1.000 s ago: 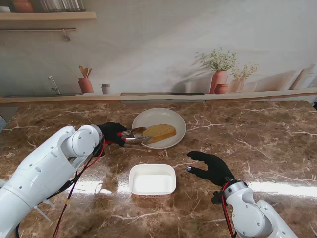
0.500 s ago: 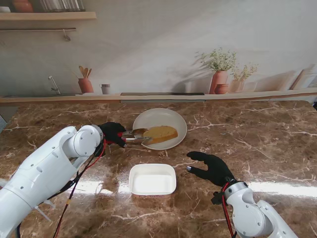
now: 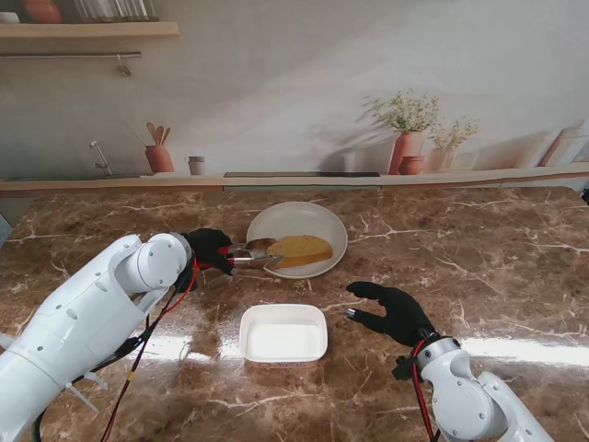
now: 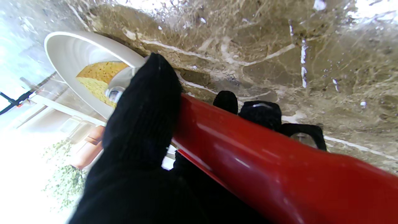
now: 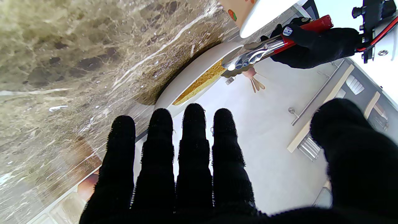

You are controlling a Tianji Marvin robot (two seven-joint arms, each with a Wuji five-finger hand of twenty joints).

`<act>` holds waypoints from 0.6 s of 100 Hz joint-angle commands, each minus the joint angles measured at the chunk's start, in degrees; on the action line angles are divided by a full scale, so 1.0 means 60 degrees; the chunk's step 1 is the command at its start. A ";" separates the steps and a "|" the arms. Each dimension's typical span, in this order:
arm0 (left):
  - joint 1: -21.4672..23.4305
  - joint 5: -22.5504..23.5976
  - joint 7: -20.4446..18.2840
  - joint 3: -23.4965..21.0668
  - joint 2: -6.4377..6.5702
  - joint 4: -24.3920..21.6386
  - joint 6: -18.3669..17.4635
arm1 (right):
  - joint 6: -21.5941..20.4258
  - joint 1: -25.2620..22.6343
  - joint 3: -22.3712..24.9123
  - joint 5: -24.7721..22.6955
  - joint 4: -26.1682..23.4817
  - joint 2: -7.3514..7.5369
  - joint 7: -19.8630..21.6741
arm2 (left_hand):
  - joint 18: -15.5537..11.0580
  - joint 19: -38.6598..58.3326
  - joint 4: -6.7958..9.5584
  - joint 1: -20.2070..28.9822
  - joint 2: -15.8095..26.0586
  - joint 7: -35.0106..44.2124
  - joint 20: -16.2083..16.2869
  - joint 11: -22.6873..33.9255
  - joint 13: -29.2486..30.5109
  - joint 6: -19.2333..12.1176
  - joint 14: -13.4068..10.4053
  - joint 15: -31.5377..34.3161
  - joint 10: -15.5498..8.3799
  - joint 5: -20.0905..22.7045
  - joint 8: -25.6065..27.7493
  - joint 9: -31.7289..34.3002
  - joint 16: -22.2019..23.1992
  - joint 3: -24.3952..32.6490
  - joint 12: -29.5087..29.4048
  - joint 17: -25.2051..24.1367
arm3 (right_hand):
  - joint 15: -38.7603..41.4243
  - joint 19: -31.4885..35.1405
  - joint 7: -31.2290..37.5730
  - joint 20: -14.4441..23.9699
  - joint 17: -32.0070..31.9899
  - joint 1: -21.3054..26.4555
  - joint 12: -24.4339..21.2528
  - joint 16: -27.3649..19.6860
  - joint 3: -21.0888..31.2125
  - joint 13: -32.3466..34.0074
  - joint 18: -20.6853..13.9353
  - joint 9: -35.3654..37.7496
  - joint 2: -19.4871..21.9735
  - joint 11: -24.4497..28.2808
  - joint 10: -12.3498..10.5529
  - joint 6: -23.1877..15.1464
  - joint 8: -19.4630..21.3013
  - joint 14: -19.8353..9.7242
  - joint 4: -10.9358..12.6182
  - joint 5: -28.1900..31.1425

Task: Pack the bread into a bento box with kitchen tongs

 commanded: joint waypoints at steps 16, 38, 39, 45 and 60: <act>0.0199 -0.0173 0.0217 -0.0209 -0.0100 -0.0054 0.0011 | 0.0011 -0.0070 -0.0006 0.0050 0.0056 -0.0018 0.0143 | 0.0195 0.1859 0.0385 0.2084 0.2707 0.5842 0.0498 0.1022 0.0687 -0.3321 -0.0131 0.0796 -0.0707 0.0814 0.2980 0.0342 0.0247 0.1369 0.0472 0.0438 | 0.0017 -0.0061 -0.0081 0.0312 -0.0057 0.0130 0.0091 0.0152 -0.0216 -0.0015 -0.0051 0.0001 0.0133 0.0009 -0.0037 -0.0302 0.0008 0.0041 0.0388 -0.0137; 0.0429 -0.0342 0.0487 -0.0545 -0.0157 -0.0159 -0.0188 | 0.0017 -0.0071 -0.0010 0.0042 0.0052 -0.0018 0.0138 | 0.0366 0.1952 0.0300 0.2085 0.2737 0.6476 0.0577 0.1574 0.0771 -0.3932 -0.0084 0.1125 -0.0894 0.0955 0.4979 0.0479 0.0307 0.1541 0.0743 0.0449 | 0.0021 -0.0067 -0.0101 0.0322 -0.0050 0.0128 0.0090 0.0153 -0.0219 -0.0004 -0.0063 -0.0003 0.0127 0.0008 -0.0035 -0.0317 0.0007 0.0072 0.0390 -0.0176; 0.0438 -0.0345 0.0491 -0.0559 -0.0157 -0.0169 -0.0195 | 0.0018 -0.0071 -0.0010 0.0043 0.0050 -0.0018 0.0138 | 0.0368 0.1953 0.0299 0.2084 0.2734 0.6482 0.0578 0.1581 0.0770 -0.3939 -0.0083 0.1128 -0.0894 0.0959 0.4996 0.0482 0.0308 0.1543 0.0748 0.0448 | 0.0018 -0.0069 -0.0100 0.0322 -0.0054 0.0131 0.0090 0.0152 -0.0217 -0.0013 -0.0058 -0.0002 0.0134 0.0008 -0.0039 -0.0308 0.0007 0.0067 0.0391 -0.0173; 0.0492 -0.0346 0.0523 -0.0639 -0.0156 -0.0223 -0.0258 | 0.0019 -0.0070 -0.0013 0.0048 0.0045 -0.0018 0.0145 | 0.0372 0.1961 0.0283 0.2085 0.2735 0.6522 0.0591 0.1627 0.0779 -0.4020 -0.0088 0.1164 -0.0927 0.0971 0.5128 0.0502 0.0322 0.1541 0.0793 0.0443 | 0.0017 -0.0068 -0.0103 0.0325 -0.0048 0.0130 0.0090 0.0152 -0.0218 -0.0017 -0.0070 -0.0005 0.0132 0.0007 -0.0036 -0.0318 0.0008 0.0059 0.0390 -0.0173; 0.0621 -0.0376 0.0472 -0.0837 -0.0125 -0.0399 -0.0347 | 0.0017 -0.0055 -0.0025 0.0036 0.0042 -0.0019 0.0134 | 0.0393 0.1933 0.0263 0.2084 0.2732 0.6618 0.0623 0.1699 0.0738 -0.4183 -0.0063 0.1174 -0.0986 0.1020 0.5419 0.0519 0.0332 0.1584 0.0893 0.0355 | 0.0018 -0.0072 -0.0117 0.0330 -0.0048 0.0132 0.0089 0.0152 -0.0223 -0.0013 -0.0069 -0.0010 0.0142 0.0007 -0.0037 -0.0302 0.0007 0.0047 0.0390 -0.0198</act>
